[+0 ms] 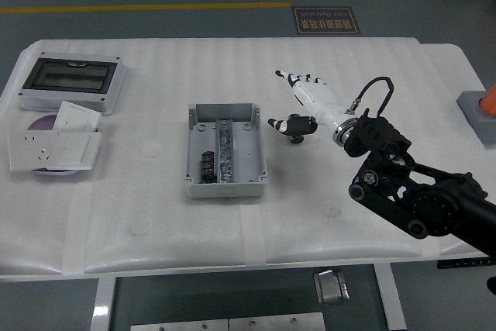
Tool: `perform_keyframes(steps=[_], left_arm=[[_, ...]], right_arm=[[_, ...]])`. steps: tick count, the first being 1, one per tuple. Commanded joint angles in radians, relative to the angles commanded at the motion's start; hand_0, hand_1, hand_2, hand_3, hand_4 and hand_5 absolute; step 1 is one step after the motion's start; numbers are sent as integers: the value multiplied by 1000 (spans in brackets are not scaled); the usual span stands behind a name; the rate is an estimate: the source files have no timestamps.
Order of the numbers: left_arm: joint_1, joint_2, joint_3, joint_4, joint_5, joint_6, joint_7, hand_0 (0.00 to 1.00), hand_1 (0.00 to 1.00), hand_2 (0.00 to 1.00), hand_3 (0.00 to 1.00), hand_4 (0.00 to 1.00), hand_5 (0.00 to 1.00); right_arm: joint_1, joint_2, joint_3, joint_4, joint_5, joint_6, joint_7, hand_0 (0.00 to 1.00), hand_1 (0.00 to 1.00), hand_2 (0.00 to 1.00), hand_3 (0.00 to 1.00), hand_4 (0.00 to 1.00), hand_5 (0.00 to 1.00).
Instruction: Pick up the battery,place it into the box
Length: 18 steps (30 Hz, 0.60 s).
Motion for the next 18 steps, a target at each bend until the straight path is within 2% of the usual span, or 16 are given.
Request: perform_keyframes(steps=[3,9,10,11,18], left_arm=[[-1,-1,0,0,1,-1,0,572,639,512,565,639,34],[-4,0,-5,-1,8,-2,4,572,636,511,567,640,21],[-4,0,-6,-1,9,-2,5,572,636,511,567,640,21],[-5,1,-8,-1,11,-2,6,572,636,512,568,641,18],[-7,1,-12,-2,18,-3,9,572,635,512,569,639,17]], right_arm=[[36,-10,-42,-27,-7,86,-49,998,955,967,993,791,375],[89,-4,-127,-74,16,212,-72,998,957,980,998,788,373],[95,-2,-138,-78,20,221,-73,998,957,980,998,788,373],[101,0,-149,-83,25,228,-73,998,998,998,998,840,323],[121,18,-175,-122,48,220,-61,998,998,998,998,839,330]])
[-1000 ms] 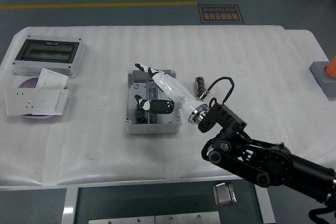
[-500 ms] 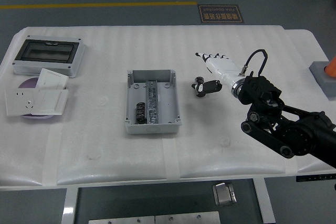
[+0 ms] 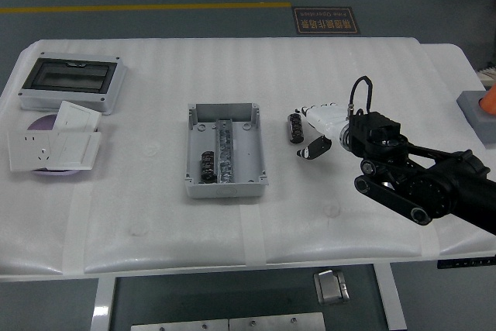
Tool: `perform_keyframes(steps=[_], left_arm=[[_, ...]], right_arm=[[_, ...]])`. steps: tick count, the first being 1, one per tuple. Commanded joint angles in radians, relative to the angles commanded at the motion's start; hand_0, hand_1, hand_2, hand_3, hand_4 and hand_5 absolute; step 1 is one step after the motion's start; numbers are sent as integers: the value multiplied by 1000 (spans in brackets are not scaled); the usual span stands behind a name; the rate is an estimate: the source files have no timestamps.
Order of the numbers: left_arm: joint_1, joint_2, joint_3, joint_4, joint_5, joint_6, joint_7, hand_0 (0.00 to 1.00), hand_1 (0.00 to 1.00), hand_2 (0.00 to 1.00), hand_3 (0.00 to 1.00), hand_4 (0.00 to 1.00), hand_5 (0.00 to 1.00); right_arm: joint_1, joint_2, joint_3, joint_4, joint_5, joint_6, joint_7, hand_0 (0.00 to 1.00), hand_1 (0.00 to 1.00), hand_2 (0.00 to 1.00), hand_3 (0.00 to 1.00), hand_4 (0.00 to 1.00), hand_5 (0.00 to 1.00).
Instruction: Pick up the battery,place it into the box
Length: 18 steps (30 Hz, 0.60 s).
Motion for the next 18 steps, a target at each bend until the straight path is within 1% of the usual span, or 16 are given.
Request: perform_keyframes(steps=[6,10,11,12,18], left_arm=[[-3,-2,0,0,1,-1,-1,571,635,512,570,637,16],[-3,-4,-2,0,3,-1,-1,571,635,512,570,637,16],[-3,-4,-3,-1,3,-1,0,572,635,513,570,634,16],[-4,-4,-3,-1,4,-1,0,572,635,513,570,634,16],[-4,-3,-6,-2,8,-3,3,572,635,513,570,634,15]], right_arm=[[17,8,-5,-21,17,-32,17,998,995,998,998,828,336],[36,22,-32,-50,42,-51,30,998,995,998,998,828,336],[41,26,-40,-57,48,-56,32,998,977,998,998,827,363],[45,29,-48,-63,53,-59,34,998,977,998,998,827,363],[76,51,-107,-102,89,-67,48,998,963,998,998,840,369]])
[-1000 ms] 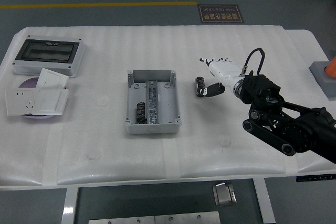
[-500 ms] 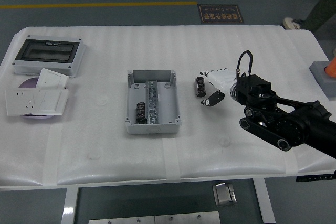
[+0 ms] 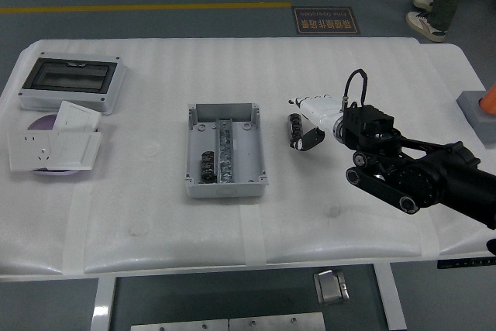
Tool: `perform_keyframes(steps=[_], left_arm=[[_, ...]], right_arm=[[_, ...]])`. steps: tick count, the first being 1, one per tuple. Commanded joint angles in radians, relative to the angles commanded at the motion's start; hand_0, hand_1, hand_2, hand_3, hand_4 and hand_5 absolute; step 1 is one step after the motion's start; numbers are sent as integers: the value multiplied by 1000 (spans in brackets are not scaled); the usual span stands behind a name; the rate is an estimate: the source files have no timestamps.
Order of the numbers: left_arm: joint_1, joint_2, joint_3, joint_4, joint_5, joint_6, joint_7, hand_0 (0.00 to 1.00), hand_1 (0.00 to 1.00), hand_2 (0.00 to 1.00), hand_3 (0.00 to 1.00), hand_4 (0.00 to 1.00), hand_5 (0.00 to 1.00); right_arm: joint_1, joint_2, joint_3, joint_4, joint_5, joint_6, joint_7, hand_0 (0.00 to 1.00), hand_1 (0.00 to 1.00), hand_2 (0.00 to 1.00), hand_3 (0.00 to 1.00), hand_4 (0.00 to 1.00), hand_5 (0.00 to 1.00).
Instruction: Pick up the battery,place it into the box
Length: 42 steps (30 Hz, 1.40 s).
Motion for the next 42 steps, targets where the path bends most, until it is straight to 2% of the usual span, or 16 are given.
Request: perform_keyframes(steps=[4,5,10,11,16,17,22,23,32,37,42], left_arm=[[-1,-1,-4,0,6,-1,1,572,635,513,570,634,15],[-1,-1,-5,0,7,-1,1,572,634,513,570,633,14],[-2,-1,-6,-1,10,-2,2,572,634,513,570,633,14],[-2,-1,-5,-1,9,-2,2,571,634,513,569,633,14],[-3,-1,-2,-1,7,-3,2,571,634,513,569,633,14],[-3,-1,1,-1,5,-3,1,571,635,513,570,633,14],[-5,-1,4,0,1,-3,-1,571,635,513,570,633,14],[-6,-1,3,0,2,-4,-1,571,635,512,570,632,15],[-6,-3,1,0,4,-3,-3,571,635,512,570,631,15],[-6,-3,1,0,4,-2,-3,571,635,513,570,631,15],[-2,-2,-4,-1,9,-2,0,571,635,513,570,631,15]], right_arm=[[18,15,-38,-34,36,-14,18,998,963,998,998,840,369],[21,18,-44,-40,42,-17,21,998,945,949,998,777,311],[27,29,-62,-68,64,-37,41,998,945,949,998,777,311],[28,30,-66,-74,68,-40,45,979,837,849,949,554,177],[30,33,-83,-95,82,-54,60,979,837,849,949,554,177],[30,33,-88,-100,85,-56,63,890,737,702,787,237,76],[32,30,-106,-113,97,-65,72,890,737,702,787,237,76],[32,30,-110,-113,99,-67,74,822,684,646,710,138,44],[27,23,-106,-90,95,-86,82,809,668,640,703,106,33],[19,-5,-43,-25,70,-92,75,797,667,639,703,106,29],[-16,-41,66,82,25,-98,61,790,666,643,706,114,16]])
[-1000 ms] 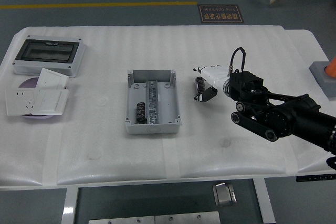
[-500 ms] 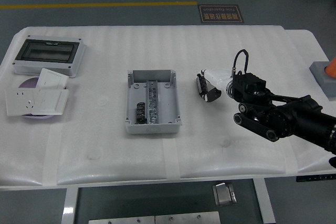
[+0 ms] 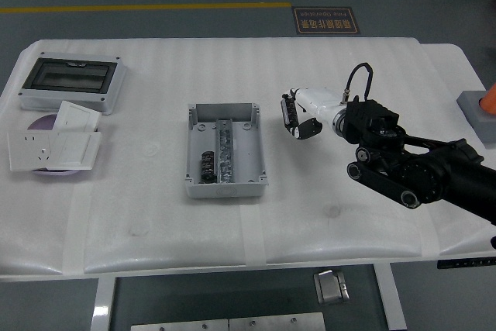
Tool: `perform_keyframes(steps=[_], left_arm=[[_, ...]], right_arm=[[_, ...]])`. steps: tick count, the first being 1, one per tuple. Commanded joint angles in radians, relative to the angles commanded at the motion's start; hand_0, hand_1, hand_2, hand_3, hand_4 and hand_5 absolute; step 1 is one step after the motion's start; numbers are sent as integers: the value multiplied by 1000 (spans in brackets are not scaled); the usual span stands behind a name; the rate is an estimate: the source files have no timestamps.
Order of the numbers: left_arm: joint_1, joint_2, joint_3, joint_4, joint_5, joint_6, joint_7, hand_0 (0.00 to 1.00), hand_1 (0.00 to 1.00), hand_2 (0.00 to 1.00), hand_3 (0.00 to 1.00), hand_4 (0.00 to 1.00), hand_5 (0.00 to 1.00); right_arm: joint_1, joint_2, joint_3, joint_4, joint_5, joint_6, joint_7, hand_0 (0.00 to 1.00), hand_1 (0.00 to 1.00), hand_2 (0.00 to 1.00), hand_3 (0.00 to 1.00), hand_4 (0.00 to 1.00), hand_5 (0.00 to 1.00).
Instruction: Pick up the battery,place it into the box
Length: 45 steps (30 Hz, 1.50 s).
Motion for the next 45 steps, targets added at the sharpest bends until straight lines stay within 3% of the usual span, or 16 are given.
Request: perform_keyframes(steps=[5,10,11,13,16,17,22,23,28,30,35,45], left_arm=[[4,0,-1,0,0,0,2,571,635,513,570,631,15],[9,1,-5,-1,4,-2,6,571,635,513,570,631,15],[9,1,-6,-2,6,-2,8,571,635,513,570,630,14],[10,2,-10,-2,9,-4,11,571,635,513,570,630,14],[9,3,-11,-3,10,-5,13,571,635,513,570,630,14],[9,3,-12,-3,11,-6,14,571,635,513,569,631,15],[9,3,-12,-3,11,-9,17,571,635,513,569,631,15],[9,3,-12,-3,11,-9,18,571,635,514,570,631,15],[8,3,-11,-3,9,-12,21,571,635,514,570,631,15],[8,2,-12,-3,8,-13,22,571,635,514,570,631,15],[5,1,-11,-3,8,-13,22,572,636,514,570,632,15],[0,14,-22,-5,25,-19,28,572,636,513,569,632,14]], right_arm=[[-71,-11,119,127,-6,-32,3,792,669,649,711,125,6],[-144,12,198,257,-33,-86,15,792,669,649,711,125,6],[-155,18,200,277,-49,-92,14,800,698,710,762,285,67],[-177,38,194,314,-91,-102,4,800,698,710,762,285,67],[-199,61,177,327,-149,-113,-7,800,698,710,762,285,67],[-204,68,169,324,-166,-116,-11,998,998,998,998,795,305],[-218,86,141,302,-208,-115,-32,998,998,998,998,795,305],[-219,87,138,298,-212,-114,-35,998,998,998,998,897,380],[-221,85,132,290,-219,-110,-41,998,998,998,998,897,380],[-223,80,138,294,-217,-111,-40,998,998,998,998,947,427],[-237,46,217,324,-190,-137,-19,998,998,998,998,970,456],[-353,-104,474,382,-51,-213,81,998,998,998,998,985,467]])
